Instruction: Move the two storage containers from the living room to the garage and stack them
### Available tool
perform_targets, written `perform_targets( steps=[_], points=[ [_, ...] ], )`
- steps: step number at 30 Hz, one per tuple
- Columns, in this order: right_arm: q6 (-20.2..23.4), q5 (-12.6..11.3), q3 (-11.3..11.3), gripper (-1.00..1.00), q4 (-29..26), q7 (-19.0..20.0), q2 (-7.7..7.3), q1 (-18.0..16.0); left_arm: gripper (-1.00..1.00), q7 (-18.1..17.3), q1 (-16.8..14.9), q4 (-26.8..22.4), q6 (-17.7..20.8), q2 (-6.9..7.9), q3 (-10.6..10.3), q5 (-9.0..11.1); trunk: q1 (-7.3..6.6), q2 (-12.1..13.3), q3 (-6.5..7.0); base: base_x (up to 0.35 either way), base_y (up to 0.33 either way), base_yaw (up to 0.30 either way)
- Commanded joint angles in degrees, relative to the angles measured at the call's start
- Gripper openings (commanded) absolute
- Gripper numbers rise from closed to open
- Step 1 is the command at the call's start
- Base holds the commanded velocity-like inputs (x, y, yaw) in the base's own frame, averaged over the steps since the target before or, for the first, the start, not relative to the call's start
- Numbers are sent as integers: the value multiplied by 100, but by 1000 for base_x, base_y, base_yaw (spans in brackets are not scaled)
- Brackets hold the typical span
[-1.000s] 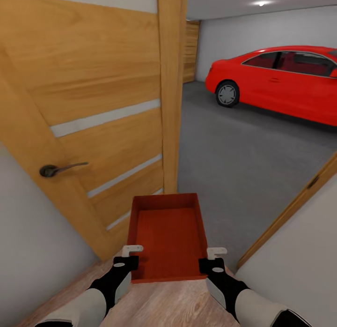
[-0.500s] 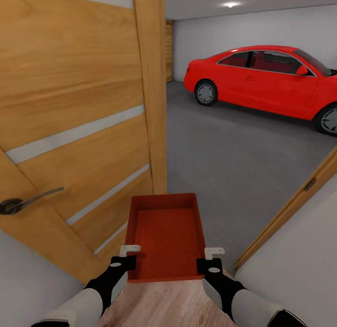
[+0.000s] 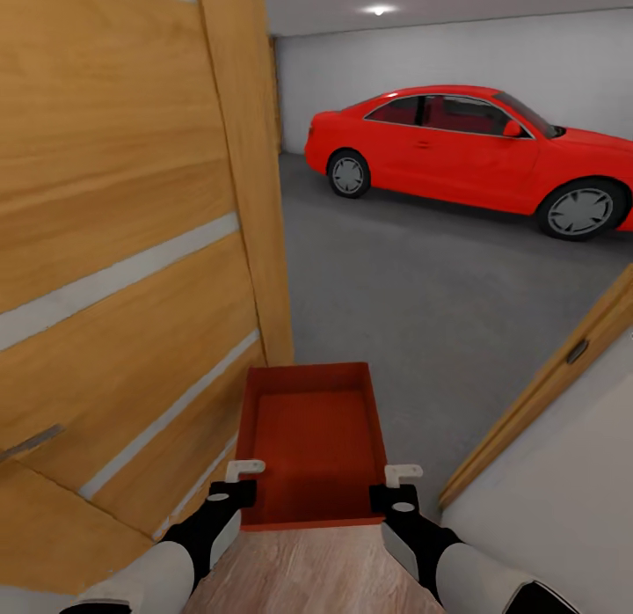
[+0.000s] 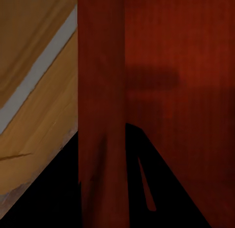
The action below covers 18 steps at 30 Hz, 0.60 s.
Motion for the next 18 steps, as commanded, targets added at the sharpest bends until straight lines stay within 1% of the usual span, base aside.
perform_targets(
  steps=[1, 5, 12, 15, 18],
  points=[
    [-9, -84, -207, -100, -9, 219, -209, -7, -100, -187, -3, -34, 31, 504, 152, 254, 6, -11, -10, 228, 131, -254],
    [-9, -84, -207, -100, -9, 219, -211, -7, -100, -169, -2, -34, 6, 504, 149, 249, 6, -11, -10, 112, 49, -100],
    [-9, -84, -207, -100, -9, 219, -211, -7, -100, -165, -3, -34, -3, 504, 148, 249, 6, -11, -10, 13, 5, -20],
    [-9, -84, -207, -100, -9, 216, -206, -7, -100, -164, -3, -34, -1, 504, 148, 248, 6, -11, -10, 1, 0, -161],
    [-9, -84, -207, -100, -9, 219, -209, -7, -100, -164, -4, -34, 0, 504, 148, 248, 6, -11, -10, 0, 0, -259]
  ],
)
